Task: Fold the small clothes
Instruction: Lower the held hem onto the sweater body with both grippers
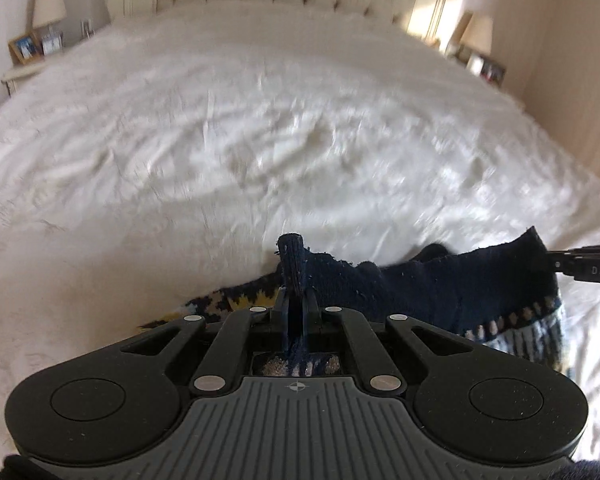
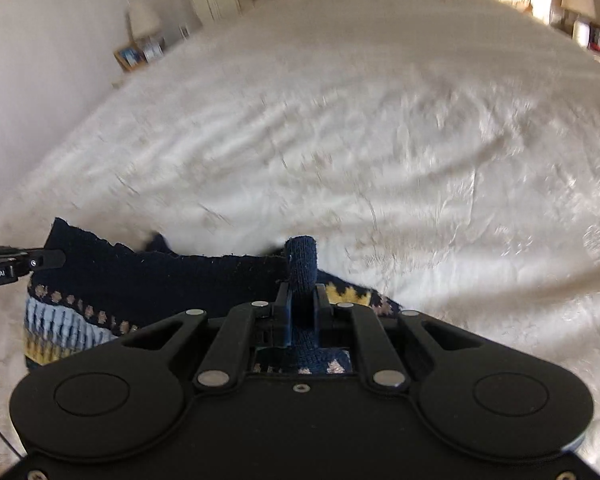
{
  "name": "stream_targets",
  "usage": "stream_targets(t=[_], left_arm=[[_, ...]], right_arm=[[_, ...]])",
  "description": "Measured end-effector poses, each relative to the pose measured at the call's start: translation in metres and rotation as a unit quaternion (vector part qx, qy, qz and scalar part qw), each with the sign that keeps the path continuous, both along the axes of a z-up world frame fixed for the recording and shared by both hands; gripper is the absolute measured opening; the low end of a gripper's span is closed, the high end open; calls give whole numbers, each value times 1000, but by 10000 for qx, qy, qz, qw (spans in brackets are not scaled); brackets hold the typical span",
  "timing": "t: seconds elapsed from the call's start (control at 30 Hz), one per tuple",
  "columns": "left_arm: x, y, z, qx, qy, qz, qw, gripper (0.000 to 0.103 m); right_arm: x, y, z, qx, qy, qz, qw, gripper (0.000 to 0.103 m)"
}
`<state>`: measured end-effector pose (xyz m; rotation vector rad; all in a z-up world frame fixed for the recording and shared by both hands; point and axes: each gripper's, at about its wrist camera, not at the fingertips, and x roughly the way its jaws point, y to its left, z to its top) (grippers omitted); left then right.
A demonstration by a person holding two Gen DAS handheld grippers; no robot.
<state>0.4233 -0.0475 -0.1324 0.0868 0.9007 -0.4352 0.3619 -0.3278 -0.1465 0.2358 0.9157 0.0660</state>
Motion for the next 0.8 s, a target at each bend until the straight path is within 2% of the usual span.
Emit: stream_targets(t=[0.27, 0.37, 0.47, 0.6, 0.63, 0.67, 0.7, 0.73, 0.77, 0.8], left_arm=[[36, -3, -53, 431, 557, 44, 9975, 6], [40, -4, -66, 603, 661, 53, 9960, 10], [43, -2, -74, 593, 792, 176, 9949, 10], [44, -4, -73, 645, 845, 282, 9939, 10], [46, -5, -71, 653, 850, 293, 9938, 10], [45, -5, -66, 653, 854, 312, 9937, 10], [44, -4, -59, 633, 834, 337, 9939, 10], [43, -3, -53, 602, 785, 365, 9944, 10], [41, 0, -45, 560, 698, 403, 9952, 10], [38, 3, -37, 552, 582, 457, 9957, 10]], right_arm=[[29, -3, -56, -157, 617, 113, 9979, 16], [32, -1, -64, -247, 711, 94, 9971, 17], [35, 2, -71, -362, 826, 80, 9959, 16], [42, 3, -73, -435, 986, -48, 9942, 16], [44, 3, -72, -426, 1007, -86, 9940, 24], [44, 1, -69, -342, 998, -145, 9943, 40], [42, -2, -64, -248, 956, -239, 9948, 48], [39, -5, -57, -167, 843, -320, 9958, 61], [34, -8, -49, -133, 674, -404, 9968, 66], [26, -10, -39, -147, 484, -493, 9975, 66]])
